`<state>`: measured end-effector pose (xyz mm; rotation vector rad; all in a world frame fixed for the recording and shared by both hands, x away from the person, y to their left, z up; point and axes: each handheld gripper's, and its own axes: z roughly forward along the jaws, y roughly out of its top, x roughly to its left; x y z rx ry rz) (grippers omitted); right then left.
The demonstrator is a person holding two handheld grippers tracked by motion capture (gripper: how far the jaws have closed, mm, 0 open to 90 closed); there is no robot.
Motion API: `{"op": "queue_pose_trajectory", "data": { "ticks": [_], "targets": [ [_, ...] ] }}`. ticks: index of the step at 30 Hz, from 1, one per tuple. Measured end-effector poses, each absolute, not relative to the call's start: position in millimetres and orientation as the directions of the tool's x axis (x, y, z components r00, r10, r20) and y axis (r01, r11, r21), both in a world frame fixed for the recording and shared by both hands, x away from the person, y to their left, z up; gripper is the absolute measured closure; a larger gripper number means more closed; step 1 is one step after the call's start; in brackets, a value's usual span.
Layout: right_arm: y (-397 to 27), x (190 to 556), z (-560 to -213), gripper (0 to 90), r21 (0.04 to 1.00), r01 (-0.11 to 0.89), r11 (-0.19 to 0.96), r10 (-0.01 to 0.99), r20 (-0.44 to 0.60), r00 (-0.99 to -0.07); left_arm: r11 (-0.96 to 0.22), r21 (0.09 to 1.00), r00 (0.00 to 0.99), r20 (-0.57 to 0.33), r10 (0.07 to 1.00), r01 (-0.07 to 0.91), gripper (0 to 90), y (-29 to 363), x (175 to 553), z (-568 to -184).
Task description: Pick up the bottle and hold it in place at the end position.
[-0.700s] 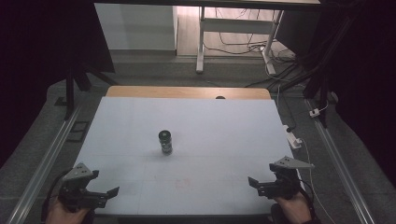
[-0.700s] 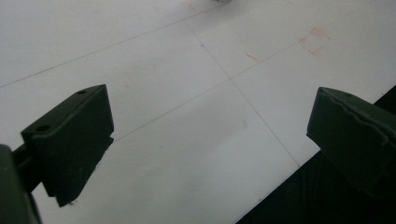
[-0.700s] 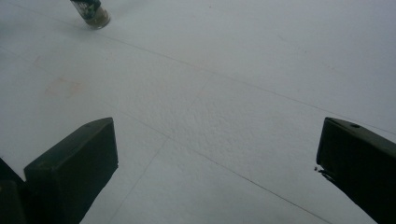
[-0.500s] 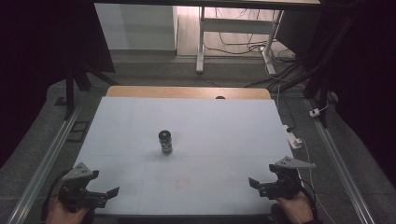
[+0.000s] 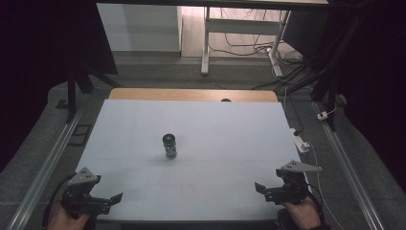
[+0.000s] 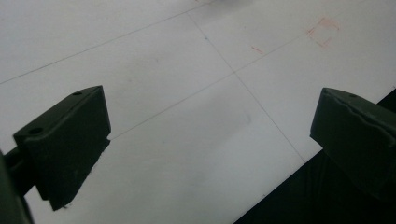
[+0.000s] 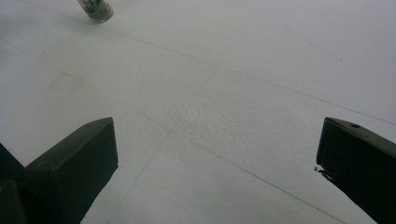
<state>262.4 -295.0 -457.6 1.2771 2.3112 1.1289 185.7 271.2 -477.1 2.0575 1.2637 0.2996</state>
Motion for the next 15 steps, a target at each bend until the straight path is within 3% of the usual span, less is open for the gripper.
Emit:
{"op": "queue_pose_trajectory", "data": {
  "ticks": [15],
  "targets": [
    [-294.5, 263.7, -458.4, 0.0, 0.728, 0.610, 0.312, 0.802, 0.143, -0.581, -0.267, 0.686, 0.489, -0.148, 0.860, 0.677, 0.0, 272.0, 186.1, -473.9]
  ]
}}
